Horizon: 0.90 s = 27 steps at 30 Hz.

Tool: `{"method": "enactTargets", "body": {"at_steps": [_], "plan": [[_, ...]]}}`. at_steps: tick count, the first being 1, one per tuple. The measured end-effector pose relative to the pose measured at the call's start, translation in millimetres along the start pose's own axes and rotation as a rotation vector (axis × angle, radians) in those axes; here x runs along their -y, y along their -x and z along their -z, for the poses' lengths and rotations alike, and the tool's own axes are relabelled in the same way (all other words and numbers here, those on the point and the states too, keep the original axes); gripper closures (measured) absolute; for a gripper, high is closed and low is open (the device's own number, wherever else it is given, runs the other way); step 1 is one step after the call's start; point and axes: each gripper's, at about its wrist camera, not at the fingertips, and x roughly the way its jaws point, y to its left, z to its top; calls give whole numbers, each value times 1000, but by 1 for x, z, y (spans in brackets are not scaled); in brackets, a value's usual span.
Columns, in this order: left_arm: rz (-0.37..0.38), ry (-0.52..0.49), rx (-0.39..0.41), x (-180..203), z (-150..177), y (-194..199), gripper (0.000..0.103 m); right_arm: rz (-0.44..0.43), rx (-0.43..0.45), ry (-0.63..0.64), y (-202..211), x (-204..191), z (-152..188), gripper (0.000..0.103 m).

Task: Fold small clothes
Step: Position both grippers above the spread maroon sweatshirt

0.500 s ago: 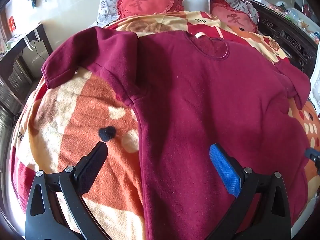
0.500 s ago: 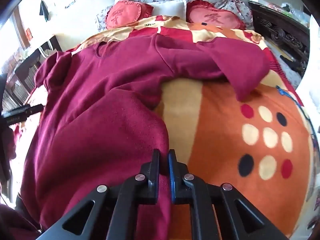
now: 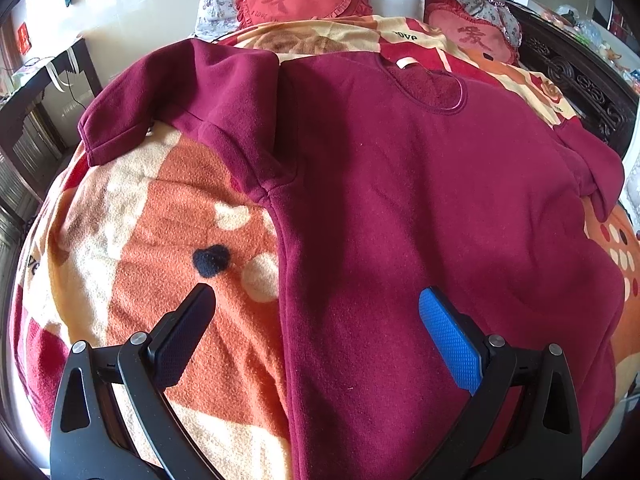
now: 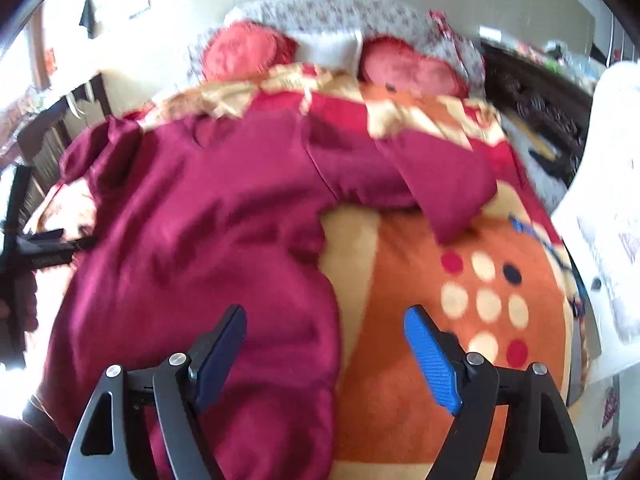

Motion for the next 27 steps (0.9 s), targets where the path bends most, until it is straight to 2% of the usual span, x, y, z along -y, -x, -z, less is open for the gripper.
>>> {"method": "enactTargets", "body": {"at_steps": [2, 5, 8, 9, 12, 17, 27], "plan": [[0, -1, 3, 0, -1, 2, 1, -4, 4, 10, 2, -10, -10, 24], [-3, -3, 8, 1, -4, 4, 1, -43, -60, 0, -11, -27, -31, 24], [-2, 0, 15, 1, -8, 8, 1, -73, -44, -16, -23, -38, -37, 24], [-3, 1, 17, 2, -9, 9, 1, -67, -63, -18, -26, -41, -41, 24], [-2, 0, 23, 4, -15, 12, 1, -97, -25, -45, -35, -50, -49, 24], [13, 3, 33, 8, -23, 13, 1, -128, -13, -84, -46, -56, -59, 24], [33, -11, 32, 21, -31, 10, 1, -83, -55, -99, -65, -62, -69, 23]]}}
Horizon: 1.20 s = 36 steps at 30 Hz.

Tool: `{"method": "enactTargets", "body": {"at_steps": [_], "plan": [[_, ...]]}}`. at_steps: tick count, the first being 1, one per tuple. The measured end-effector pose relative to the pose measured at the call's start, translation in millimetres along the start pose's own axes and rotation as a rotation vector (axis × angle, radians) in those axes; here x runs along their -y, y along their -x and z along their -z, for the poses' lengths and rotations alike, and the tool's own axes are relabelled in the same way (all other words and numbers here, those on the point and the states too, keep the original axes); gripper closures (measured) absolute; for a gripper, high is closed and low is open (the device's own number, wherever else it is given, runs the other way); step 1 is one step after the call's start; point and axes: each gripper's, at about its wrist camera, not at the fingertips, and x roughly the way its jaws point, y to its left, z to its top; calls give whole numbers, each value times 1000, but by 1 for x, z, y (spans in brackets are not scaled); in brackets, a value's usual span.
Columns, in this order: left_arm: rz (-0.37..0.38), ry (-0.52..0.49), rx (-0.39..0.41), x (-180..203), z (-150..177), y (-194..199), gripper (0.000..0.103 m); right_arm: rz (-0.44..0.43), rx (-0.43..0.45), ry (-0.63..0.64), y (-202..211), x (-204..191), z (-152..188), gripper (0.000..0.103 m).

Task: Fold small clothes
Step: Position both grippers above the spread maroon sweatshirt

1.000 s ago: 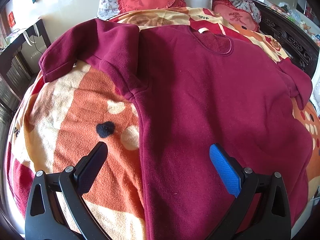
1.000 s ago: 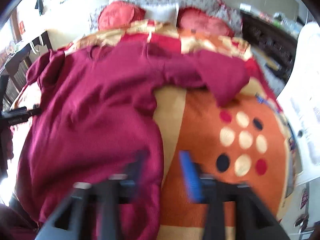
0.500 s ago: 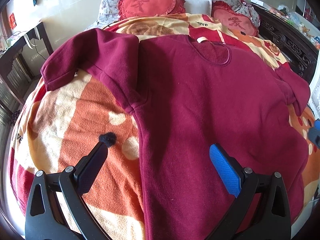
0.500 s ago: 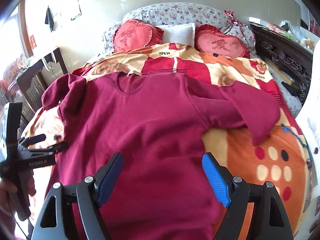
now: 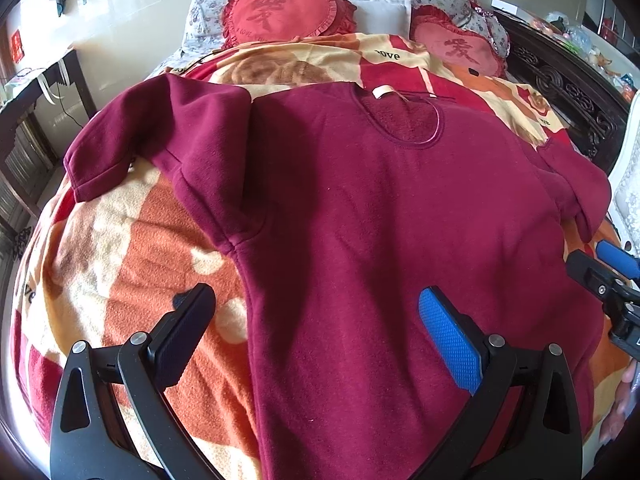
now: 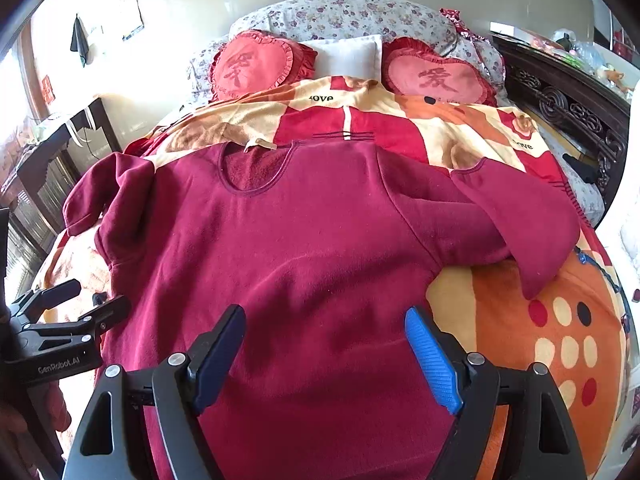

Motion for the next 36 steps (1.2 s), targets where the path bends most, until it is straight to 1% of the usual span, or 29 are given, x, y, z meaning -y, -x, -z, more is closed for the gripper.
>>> {"method": "enactTargets", "body": {"at_steps": [7, 11, 17, 31, 36], "plan": [[4, 6, -10, 2, -4, -6, 1, -7, -23, -15, -11, -1, -3, 23], [4, 13, -19, 1, -6, -9, 1, 5, -31, -24, -15, -2, -9, 23], [4, 20, -20, 2, -10, -13, 1, 12, -28, -28, -22, -2, -15, 23], [-4, 26, -30, -3, -15, -23, 1, 13, -44, -1, -35, -10, -19, 23], [-5, 49, -33, -12, -17, -27, 1, 7, -54, 7, -40, -15, -20, 23]]}}
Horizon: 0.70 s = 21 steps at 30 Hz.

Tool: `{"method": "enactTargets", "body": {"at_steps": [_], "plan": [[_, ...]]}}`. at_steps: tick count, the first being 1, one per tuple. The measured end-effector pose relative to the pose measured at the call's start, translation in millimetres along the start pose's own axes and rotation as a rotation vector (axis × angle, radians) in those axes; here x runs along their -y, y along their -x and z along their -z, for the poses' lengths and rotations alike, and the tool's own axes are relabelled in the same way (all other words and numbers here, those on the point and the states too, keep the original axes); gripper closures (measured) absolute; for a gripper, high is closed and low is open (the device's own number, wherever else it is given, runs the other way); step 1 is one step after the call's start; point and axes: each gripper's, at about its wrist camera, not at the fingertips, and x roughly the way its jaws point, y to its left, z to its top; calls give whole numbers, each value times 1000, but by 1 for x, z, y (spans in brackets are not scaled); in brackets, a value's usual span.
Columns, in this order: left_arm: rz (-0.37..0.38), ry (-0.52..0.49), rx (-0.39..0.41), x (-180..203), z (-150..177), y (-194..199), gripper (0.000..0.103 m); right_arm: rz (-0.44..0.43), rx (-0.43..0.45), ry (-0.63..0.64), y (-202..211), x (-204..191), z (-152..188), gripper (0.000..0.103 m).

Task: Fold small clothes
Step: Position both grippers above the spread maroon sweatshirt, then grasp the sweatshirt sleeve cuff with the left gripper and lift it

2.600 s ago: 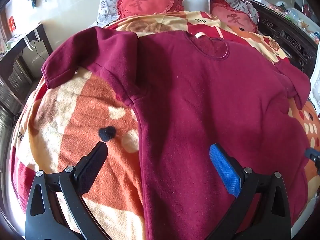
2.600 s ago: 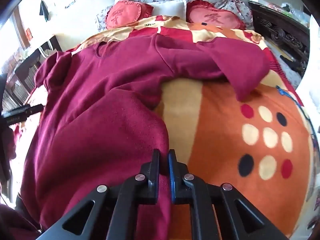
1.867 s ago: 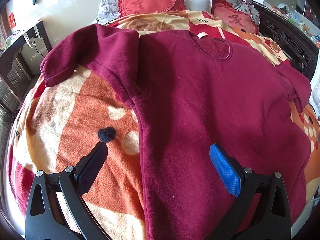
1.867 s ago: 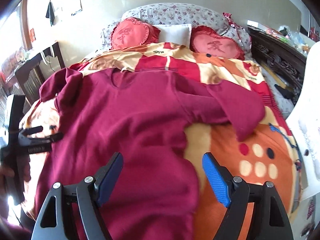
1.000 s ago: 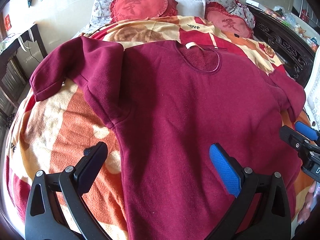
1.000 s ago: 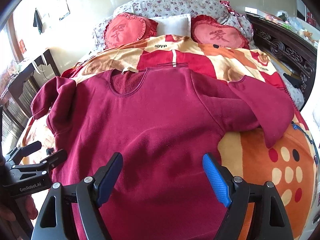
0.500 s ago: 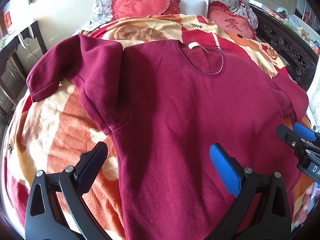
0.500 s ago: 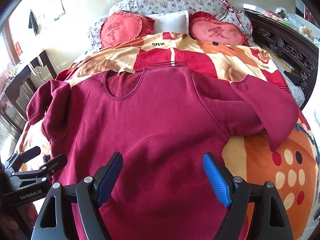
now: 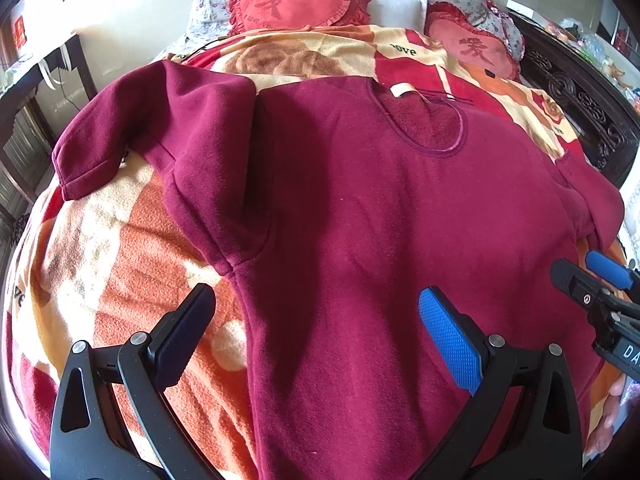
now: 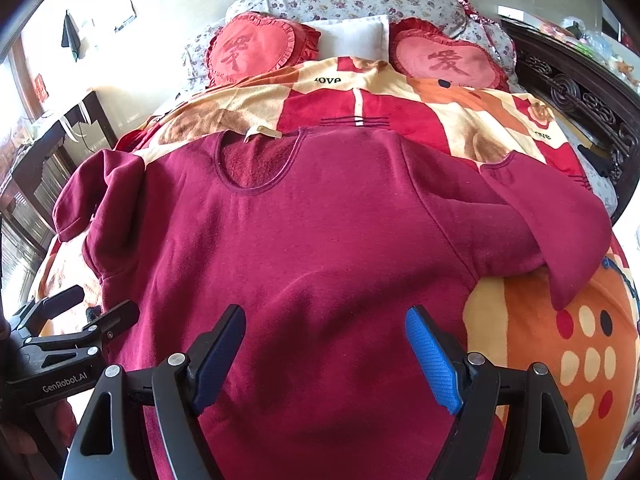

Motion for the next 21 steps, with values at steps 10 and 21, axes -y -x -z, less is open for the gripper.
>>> {"method": "enactTargets", "body": {"at_steps": [10, 21], "plan": [[-7, 33, -8, -17, -4, -4, 1, -18, -17, 20, -12, -16, -6, 23], [-25, 75, -21, -38, -4, -10, 1, -47, -44, 43, -28, -36, -10, 23]]}}
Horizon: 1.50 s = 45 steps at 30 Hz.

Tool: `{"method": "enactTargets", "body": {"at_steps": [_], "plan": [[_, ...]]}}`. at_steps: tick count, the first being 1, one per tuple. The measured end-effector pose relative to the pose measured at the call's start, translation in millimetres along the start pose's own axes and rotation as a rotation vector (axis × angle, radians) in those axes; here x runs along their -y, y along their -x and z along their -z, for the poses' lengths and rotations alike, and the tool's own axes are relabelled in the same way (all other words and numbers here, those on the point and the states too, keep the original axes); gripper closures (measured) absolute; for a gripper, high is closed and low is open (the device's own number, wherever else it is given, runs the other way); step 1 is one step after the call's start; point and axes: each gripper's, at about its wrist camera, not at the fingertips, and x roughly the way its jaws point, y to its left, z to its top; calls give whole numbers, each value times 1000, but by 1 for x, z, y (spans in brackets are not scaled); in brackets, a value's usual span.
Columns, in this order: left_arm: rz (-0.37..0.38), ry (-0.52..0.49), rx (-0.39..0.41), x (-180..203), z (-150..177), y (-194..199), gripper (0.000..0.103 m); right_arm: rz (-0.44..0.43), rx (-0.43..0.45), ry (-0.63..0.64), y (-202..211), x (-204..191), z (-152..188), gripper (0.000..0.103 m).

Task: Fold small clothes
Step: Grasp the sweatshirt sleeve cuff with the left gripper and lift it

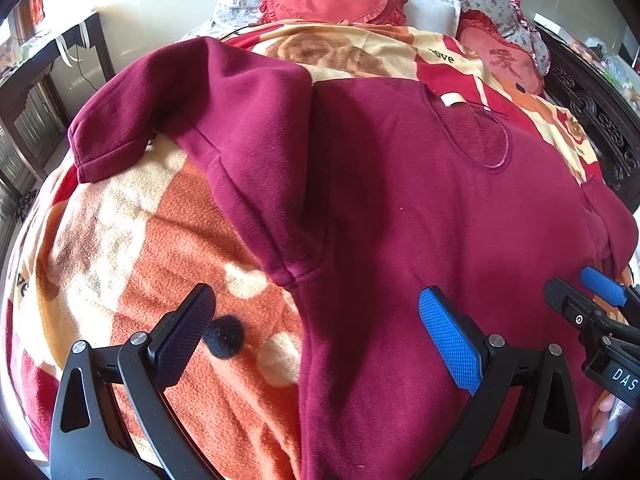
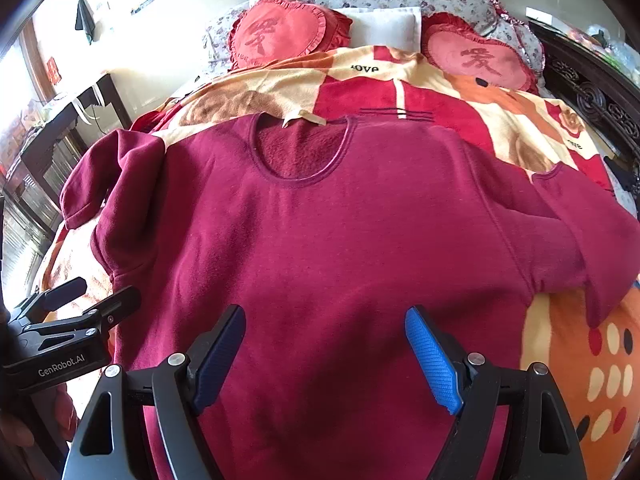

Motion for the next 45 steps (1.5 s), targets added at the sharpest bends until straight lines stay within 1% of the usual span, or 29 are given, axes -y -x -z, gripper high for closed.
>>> {"method": "enactTargets", "body": {"at_steps": [6, 9, 12, 17, 19, 22, 24, 27, 29, 31, 36, 37, 39, 40, 41, 42, 43, 45], "plan": [[-12, 19, -8, -14, -2, -3, 1, -11, -13, 11, -6, -7, -1, 23], [-21, 38, -6, -30, -6, -4, 1, -19, -21, 16, -10, -10, -2, 23], [-20, 97, -7, -61, -13, -4, 1, -33, -34, 28, -14, -15, -3, 23], [-27, 239, 29, -129, -33, 3, 1, -51, -48, 44, -20, -22, -4, 23], [-39, 294, 61, -156, -41, 6, 1, -59, -56, 49, -23, -25, -5, 23], [-28, 360, 148, -197, -52, 9, 1, -69, -69, 57, -28, -29, -5, 23], [-38, 359, 175, -214, -60, 3, 1, -74, -80, 67, -31, -32, -6, 23], [-53, 313, 156, -227, -71, -14, 1, -83, -100, 80, -38, -36, -7, 23], [-30, 306, 136, -237, -76, -27, 1, -84, -110, 88, -42, -39, -8, 23], [-12, 327, 121, -245, -82, -38, 1, -86, -113, 93, -44, -42, -9, 23], [29, 369, 121, -250, -89, -54, 1, -89, -124, 89, -48, -44, -11, 23], [31, 370, 123, -250, -91, -56, 4, -88, -126, 88, -49, -44, -11, 23], [46, 366, 110, -247, -95, -60, 29, -85, -129, 83, -50, -43, -12, 23], [61, 361, 88, -245, -97, -64, 56, -83, -129, 80, -50, -42, -12, 23], [67, 346, 67, -242, -99, -67, 74, -83, -130, 77, -50, -41, -12, 23], [43, 324, 62, -238, -99, -66, 77, -84, -129, 76, -49, -40, -12, 23], [29, 295, 66, -233, -100, -62, 88, -84, -128, 75, -49, -39, -11, 23], [57, 266, 66, -226, -100, -51, 89, -86, -125, 73, -47, -39, -11, 23]]}}
